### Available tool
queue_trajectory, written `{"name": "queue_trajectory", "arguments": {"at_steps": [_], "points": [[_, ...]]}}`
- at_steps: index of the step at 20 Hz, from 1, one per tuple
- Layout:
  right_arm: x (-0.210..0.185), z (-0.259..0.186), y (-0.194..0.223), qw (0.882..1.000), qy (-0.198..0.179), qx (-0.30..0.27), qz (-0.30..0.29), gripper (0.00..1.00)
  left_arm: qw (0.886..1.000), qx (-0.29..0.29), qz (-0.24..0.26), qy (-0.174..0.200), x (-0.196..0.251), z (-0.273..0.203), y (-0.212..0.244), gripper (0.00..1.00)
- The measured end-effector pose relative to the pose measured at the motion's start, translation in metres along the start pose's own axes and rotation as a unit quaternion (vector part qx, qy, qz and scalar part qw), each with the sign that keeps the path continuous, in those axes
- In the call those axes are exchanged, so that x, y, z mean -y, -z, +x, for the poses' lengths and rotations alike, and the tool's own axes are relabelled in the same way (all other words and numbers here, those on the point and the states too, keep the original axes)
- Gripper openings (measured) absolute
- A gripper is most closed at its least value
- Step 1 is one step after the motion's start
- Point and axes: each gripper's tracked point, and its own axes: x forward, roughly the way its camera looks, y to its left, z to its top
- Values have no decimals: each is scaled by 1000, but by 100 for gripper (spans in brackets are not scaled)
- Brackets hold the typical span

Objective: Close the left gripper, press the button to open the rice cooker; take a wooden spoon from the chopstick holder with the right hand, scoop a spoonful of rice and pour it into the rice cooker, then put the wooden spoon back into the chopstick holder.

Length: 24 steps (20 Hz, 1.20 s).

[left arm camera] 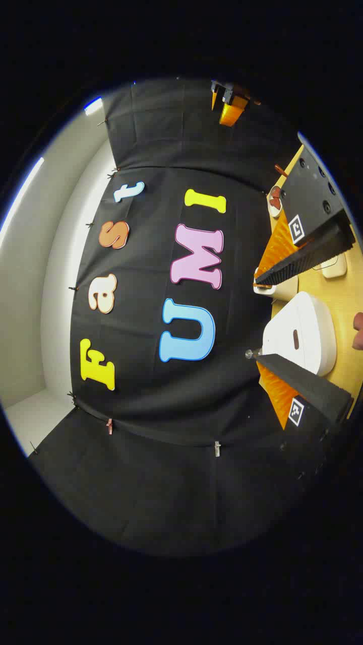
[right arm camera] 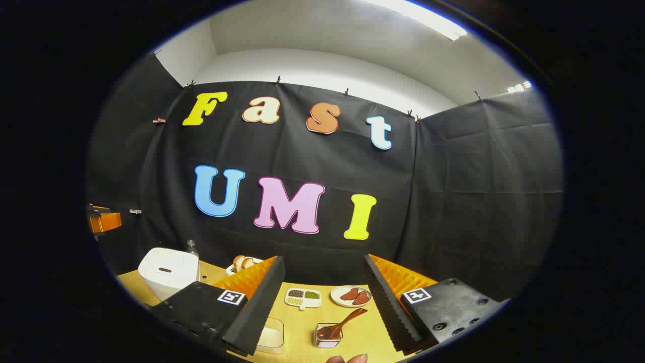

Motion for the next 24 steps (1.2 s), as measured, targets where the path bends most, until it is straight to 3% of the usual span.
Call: {"name": "queue_trajectory", "arguments": {"at_steps": [10,20,24], "points": [[-12,1,3,1000,4,-7,0,97,1000,-11,25,5,1,17,11,95],[-5,7,12,1000,2,-5,-4,98,998,-9,49,-26,-23,8,7,95],[-10,6,8,1000,-2,0,-4,98,999,-2,46,-13,-19,8,4,95]]}}
